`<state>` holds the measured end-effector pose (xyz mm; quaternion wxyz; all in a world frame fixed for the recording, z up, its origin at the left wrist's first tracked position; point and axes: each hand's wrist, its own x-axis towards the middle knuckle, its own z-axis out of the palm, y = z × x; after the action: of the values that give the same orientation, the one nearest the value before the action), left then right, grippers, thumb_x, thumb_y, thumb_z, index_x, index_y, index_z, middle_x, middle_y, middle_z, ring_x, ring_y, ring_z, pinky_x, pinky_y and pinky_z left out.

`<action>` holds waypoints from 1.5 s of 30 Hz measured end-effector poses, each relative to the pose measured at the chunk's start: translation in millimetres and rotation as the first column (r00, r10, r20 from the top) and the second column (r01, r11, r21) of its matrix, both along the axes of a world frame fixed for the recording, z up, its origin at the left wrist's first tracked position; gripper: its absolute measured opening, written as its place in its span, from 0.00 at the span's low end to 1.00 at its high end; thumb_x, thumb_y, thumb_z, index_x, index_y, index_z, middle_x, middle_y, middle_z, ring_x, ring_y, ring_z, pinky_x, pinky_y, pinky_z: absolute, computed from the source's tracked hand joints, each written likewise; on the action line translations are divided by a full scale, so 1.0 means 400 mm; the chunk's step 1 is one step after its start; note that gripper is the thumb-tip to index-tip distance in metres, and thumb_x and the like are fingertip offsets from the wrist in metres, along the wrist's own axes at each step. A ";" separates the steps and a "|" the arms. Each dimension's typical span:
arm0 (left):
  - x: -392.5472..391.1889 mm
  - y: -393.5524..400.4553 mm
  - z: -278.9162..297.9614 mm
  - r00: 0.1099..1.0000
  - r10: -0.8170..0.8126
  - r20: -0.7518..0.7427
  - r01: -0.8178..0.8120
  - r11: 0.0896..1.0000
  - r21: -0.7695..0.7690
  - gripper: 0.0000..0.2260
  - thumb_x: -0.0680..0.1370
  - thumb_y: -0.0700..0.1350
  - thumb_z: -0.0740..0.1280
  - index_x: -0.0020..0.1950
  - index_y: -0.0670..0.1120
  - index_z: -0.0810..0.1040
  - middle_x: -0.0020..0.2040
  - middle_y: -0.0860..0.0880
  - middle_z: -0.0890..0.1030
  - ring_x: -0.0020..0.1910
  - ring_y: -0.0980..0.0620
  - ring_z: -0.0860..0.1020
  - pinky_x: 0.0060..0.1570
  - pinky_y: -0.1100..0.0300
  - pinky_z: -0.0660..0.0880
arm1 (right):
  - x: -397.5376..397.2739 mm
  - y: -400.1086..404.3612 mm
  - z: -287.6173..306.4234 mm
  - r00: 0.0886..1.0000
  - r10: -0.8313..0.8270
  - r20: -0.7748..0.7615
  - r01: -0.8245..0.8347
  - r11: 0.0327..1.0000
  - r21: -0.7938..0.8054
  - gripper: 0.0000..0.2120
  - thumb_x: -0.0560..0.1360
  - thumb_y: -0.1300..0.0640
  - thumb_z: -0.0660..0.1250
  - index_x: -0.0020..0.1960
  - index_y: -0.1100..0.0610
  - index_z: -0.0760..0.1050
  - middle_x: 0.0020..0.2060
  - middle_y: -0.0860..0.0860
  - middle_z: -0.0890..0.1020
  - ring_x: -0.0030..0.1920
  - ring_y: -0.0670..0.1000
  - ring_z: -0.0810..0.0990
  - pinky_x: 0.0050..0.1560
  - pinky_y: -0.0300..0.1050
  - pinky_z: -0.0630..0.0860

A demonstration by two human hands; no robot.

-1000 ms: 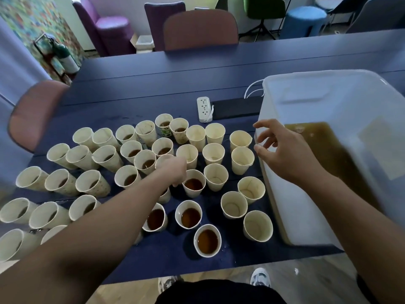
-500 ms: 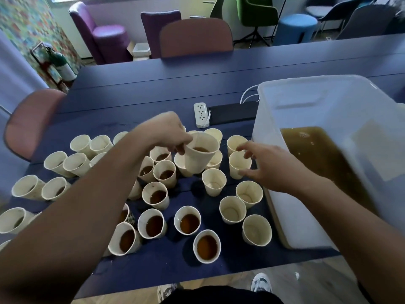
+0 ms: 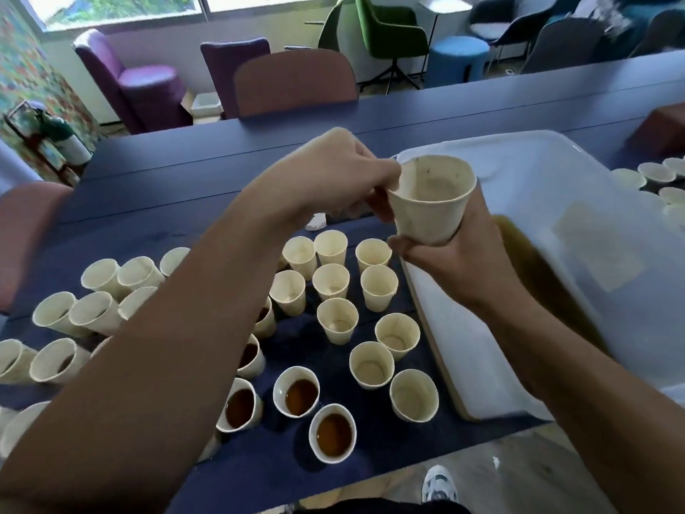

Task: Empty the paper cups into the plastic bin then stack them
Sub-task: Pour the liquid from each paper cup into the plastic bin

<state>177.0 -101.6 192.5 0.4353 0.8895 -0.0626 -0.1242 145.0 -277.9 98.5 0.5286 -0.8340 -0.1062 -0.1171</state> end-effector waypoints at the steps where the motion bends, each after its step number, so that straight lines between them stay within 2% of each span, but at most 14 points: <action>1: 0.000 -0.012 -0.001 1.000 -0.007 -0.008 0.007 0.999 -0.035 0.15 0.79 0.47 0.67 0.46 0.36 0.83 0.33 0.49 0.85 0.31 0.51 0.69 0.29 0.63 0.66 | -0.002 -0.014 0.005 1.000 -0.013 0.002 0.013 1.000 0.019 0.36 0.67 0.53 0.81 0.66 0.46 0.61 0.54 0.37 0.73 0.54 0.35 0.75 0.45 0.29 0.76; 3: 0.004 -0.031 -0.009 0.999 -0.027 -0.026 0.025 0.995 -0.099 0.19 0.81 0.56 0.65 0.46 0.41 0.84 0.37 0.47 0.87 0.29 0.52 0.69 0.31 0.62 0.66 | -0.004 -0.048 0.013 0.999 -0.036 0.002 0.036 0.999 0.010 0.36 0.68 0.54 0.80 0.67 0.49 0.63 0.56 0.43 0.75 0.54 0.39 0.75 0.45 0.30 0.76; 5: 0.014 -0.044 -0.026 1.000 -0.008 -0.024 0.005 0.991 -0.131 0.22 0.81 0.61 0.63 0.44 0.44 0.83 0.37 0.47 0.86 0.27 0.53 0.70 0.28 0.64 0.65 | -0.003 -0.083 0.020 0.998 -0.062 0.004 0.062 0.997 -0.051 0.36 0.68 0.54 0.80 0.68 0.51 0.64 0.54 0.42 0.74 0.54 0.37 0.74 0.43 0.28 0.75; 8: 0.031 -0.072 -0.082 0.997 0.074 0.009 -0.072 0.990 -0.119 0.19 0.82 0.59 0.63 0.43 0.46 0.82 0.34 0.50 0.85 0.25 0.57 0.72 0.27 0.65 0.69 | 0.000 -0.141 0.025 0.995 -0.092 -0.029 0.085 0.978 -0.188 0.35 0.68 0.51 0.79 0.67 0.48 0.62 0.51 0.36 0.71 0.52 0.38 0.74 0.42 0.31 0.72; 10: 0.038 -0.099 -0.132 0.994 0.075 0.077 -0.072 0.996 -0.042 0.13 0.81 0.56 0.67 0.44 0.49 0.81 0.37 0.52 0.85 0.32 0.57 0.77 0.36 0.59 0.75 | -0.001 -0.180 0.027 0.993 -0.100 -0.059 0.081 0.961 -0.263 0.34 0.69 0.51 0.79 0.65 0.44 0.61 0.51 0.37 0.70 0.50 0.38 0.74 0.41 0.31 0.69; 12: 0.034 -0.128 -0.181 0.991 0.029 0.130 -0.036 0.998 0.052 0.08 0.79 0.54 0.70 0.50 0.51 0.80 0.46 0.53 0.84 0.42 0.56 0.79 0.45 0.56 0.77 | 0.001 -0.217 0.027 0.990 -0.106 -0.090 0.071 0.941 -0.331 0.34 0.69 0.50 0.78 0.65 0.43 0.60 0.53 0.39 0.71 0.51 0.43 0.75 0.41 0.31 0.70; 14: 0.022 -0.153 -0.219 0.989 -0.046 0.140 0.021 0.985 0.172 0.14 0.78 0.54 0.72 0.62 0.51 0.78 0.59 0.53 0.80 0.54 0.54 0.79 0.51 0.58 0.74 | 0.008 -0.250 0.020 0.984 -0.126 -0.125 0.064 0.911 -0.407 0.35 0.70 0.50 0.78 0.68 0.44 0.60 0.57 0.43 0.71 0.54 0.48 0.74 0.45 0.38 0.74; 16: 0.014 -0.171 -0.252 0.985 -0.105 0.135 0.067 0.963 0.262 0.24 0.77 0.57 0.72 0.71 0.52 0.73 0.70 0.52 0.74 0.64 0.51 0.76 0.58 0.55 0.72 | 0.015 -0.277 0.009 0.974 -0.161 -0.159 0.064 0.871 -0.488 0.36 0.69 0.49 0.78 0.69 0.44 0.59 0.58 0.45 0.73 0.57 0.53 0.74 0.54 0.52 0.77; 19: 0.012 -0.184 -0.286 0.982 -0.155 0.110 0.112 0.938 0.327 0.32 0.76 0.60 0.73 0.76 0.51 0.67 0.76 0.53 0.67 0.68 0.50 0.74 0.62 0.51 0.74 | 0.023 -0.306 -0.001 0.953 -0.214 -0.213 0.046 0.802 -0.596 0.35 0.69 0.49 0.77 0.67 0.44 0.59 0.56 0.47 0.75 0.59 0.58 0.76 0.62 0.66 0.72; 26: 0.021 -0.187 -0.291 0.965 -0.219 0.141 0.120 0.855 0.505 0.34 0.76 0.65 0.68 0.78 0.53 0.65 0.78 0.55 0.65 0.70 0.48 0.73 0.60 0.47 0.75 | 0.047 -0.344 -0.011 0.911 -0.341 -0.231 0.019 0.596 -0.803 0.30 0.72 0.46 0.74 0.64 0.47 0.59 0.48 0.50 0.75 0.55 0.60 0.77 0.60 0.59 0.63; 32: 0.022 -0.191 -0.280 0.963 -0.236 0.129 0.127 0.821 0.557 0.34 0.76 0.66 0.67 0.78 0.53 0.66 0.77 0.55 0.66 0.69 0.48 0.74 0.56 0.48 0.75 | 0.064 -0.356 0.000 0.911 -0.360 -0.200 0.020 0.525 -0.851 0.29 0.72 0.46 0.73 0.65 0.47 0.59 0.47 0.50 0.75 0.49 0.57 0.73 0.56 0.56 0.60; 35: 0.018 -0.192 -0.272 0.964 -0.239 0.119 0.132 0.814 0.566 0.33 0.77 0.66 0.67 0.77 0.53 0.66 0.77 0.56 0.67 0.69 0.48 0.74 0.55 0.48 0.73 | 0.070 -0.356 0.010 0.929 -0.339 -0.146 0.043 0.494 -0.868 0.28 0.72 0.47 0.73 0.64 0.47 0.60 0.47 0.49 0.74 0.54 0.59 0.76 0.56 0.56 0.60; 40: 0.015 -0.194 -0.268 0.963 -0.242 0.115 0.134 0.808 0.574 0.34 0.77 0.66 0.67 0.78 0.53 0.66 0.77 0.56 0.66 0.68 0.48 0.74 0.56 0.48 0.74 | 0.080 -0.353 0.015 0.961 -0.277 -0.003 0.109 0.388 -0.915 0.26 0.71 0.45 0.72 0.62 0.47 0.63 0.48 0.51 0.78 0.51 0.59 0.77 0.53 0.56 0.60; 45: 0.016 -0.195 -0.267 0.965 -0.238 0.112 0.134 0.811 0.570 0.34 0.76 0.66 0.67 0.78 0.53 0.66 0.77 0.55 0.66 0.69 0.48 0.74 0.57 0.47 0.75 | 0.084 -0.336 0.032 0.967 -0.214 0.136 0.189 0.253 -0.949 0.26 0.71 0.45 0.74 0.62 0.48 0.65 0.51 0.52 0.78 0.56 0.60 0.77 0.62 0.61 0.61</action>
<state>183.6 -179.5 85.5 0.1352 0.9745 -0.1493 -0.0992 178.5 -412.2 111.5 -0.0940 -0.9908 -0.0425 -0.0880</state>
